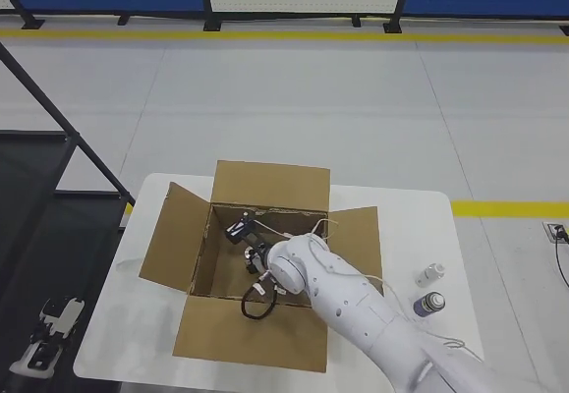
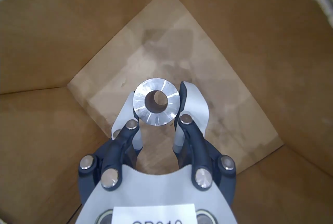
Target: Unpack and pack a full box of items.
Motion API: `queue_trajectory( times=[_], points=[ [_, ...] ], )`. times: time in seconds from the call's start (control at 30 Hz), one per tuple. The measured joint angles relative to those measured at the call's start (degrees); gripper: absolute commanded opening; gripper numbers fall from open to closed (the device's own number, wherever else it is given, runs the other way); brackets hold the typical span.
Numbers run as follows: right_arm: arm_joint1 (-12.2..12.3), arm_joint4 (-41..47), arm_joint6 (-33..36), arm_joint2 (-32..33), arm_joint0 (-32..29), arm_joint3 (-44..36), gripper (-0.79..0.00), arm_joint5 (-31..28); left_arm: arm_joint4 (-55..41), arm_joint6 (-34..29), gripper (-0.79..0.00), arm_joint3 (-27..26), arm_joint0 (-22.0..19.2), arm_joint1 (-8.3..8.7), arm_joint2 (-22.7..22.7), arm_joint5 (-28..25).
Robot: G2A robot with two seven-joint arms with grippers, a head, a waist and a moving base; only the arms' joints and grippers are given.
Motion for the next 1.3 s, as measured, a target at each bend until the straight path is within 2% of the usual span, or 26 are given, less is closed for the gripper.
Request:
queue_trajectory(
  times=[0.03, 0.07, 0.13, 0.2, 0.3, 0.37, 0.53, 0.67, 0.77, 0.87, 0.97, 1.07, 1.13, 1.2, 1.3],
  points=[
    [-0.5, 0.4, -0.3, -0.1, 0.2, 1.2, -0.394, -0.3, 0.0, 0.0, 0.000, 0.0, 0.0, 0.00, 0.0, 0.0],
    [-0.9, 0.7, -0.6, -0.2, 0.5, 2.4, -0.182, -0.7, 0.0, 0.0, 0.000, 0.0, 0.0, 0.00, 0.0, 0.0],
    [-1.8, 1.7, -1.2, -0.2, 1.0, 4.7, -0.105, -2.0, 0.0, 0.0, 0.000, 0.0, 0.0, 0.00, 0.0, 0.0],
    [-2.6, 1.9, -1.8, -0.3, 1.5, 6.7, -0.071, -2.7, 0.0, 0.0, 0.000, 0.0, 0.0, 0.00, 0.0, 0.0],
    [-3.4, 2.1, -2.7, -0.2, 2.2, 8.9, -0.065, -3.5, 0.0, 0.0, 0.000, 0.0, 0.0, 0.00, 0.0, 0.0],
    [-3.8, 2.0, -3.2, -0.1, 2.5, 9.8, 0.000, -3.7, 0.0, 0.0, 0.000, 0.0, 0.0, 0.00, 0.0, 0.0],
    [-4.2, 0.1, -4.8, -0.2, 2.8, 9.0, -0.037, -3.5, 0.0, 0.0, 0.000, 0.0, 0.0, 0.00, 0.0, 0.0],
    [-3.3, -2.2, -5.7, 0.5, 1.7, 4.4, -0.065, -1.8, 0.0, 0.0, 0.000, 0.0, 0.0, 0.00, 0.0, 0.0],
    [-1.5, -5.7, -6.0, 1.8, -0.2, -2.1, -0.065, 1.5, 0.0, 0.0, 0.000, 0.0, 0.0, 0.00, 0.0, 0.0],
    [1.4, -10.7, -4.0, 4.3, -3.9, -12.0, -0.074, 5.8, 0.0, 0.0, 0.000, 0.0, 0.0, 0.00, 0.0, 0.0],
    [5.4, -17.8, -0.1, 9.1, -10.5, -26.5, -0.077, 9.6, 0.0, 0.0, 0.000, 0.0, 0.0, 0.00, 0.0, 0.0],
    [9.9, -27.2, 4.9, 16.4, -20.5, -44.5, -0.086, 11.3, 0.0, 0.0, 0.000, 0.0, 0.0, 0.00, 0.0, 0.0],
    [12.6, -33.9, 8.2, 22.9, -28.8, -57.1, -0.018, 11.1, 0.0, 0.0, 0.000, 0.0, 0.0, 0.00, 0.0, 0.0],
    [14.7, -38.5, 10.2, 29.7, -37.4, -68.3, 0.000, 9.8, 0.0, 0.0, 0.000, 0.0, 0.0, 0.00, 0.0, 0.0],
    [16.4, -41.5, 9.0, 39.3, -49.2, -81.2, 0.000, 10.5, 0.0, 0.0, 0.000, 0.0, 0.0, 0.00, 0.0, 0.0]
  ],
)
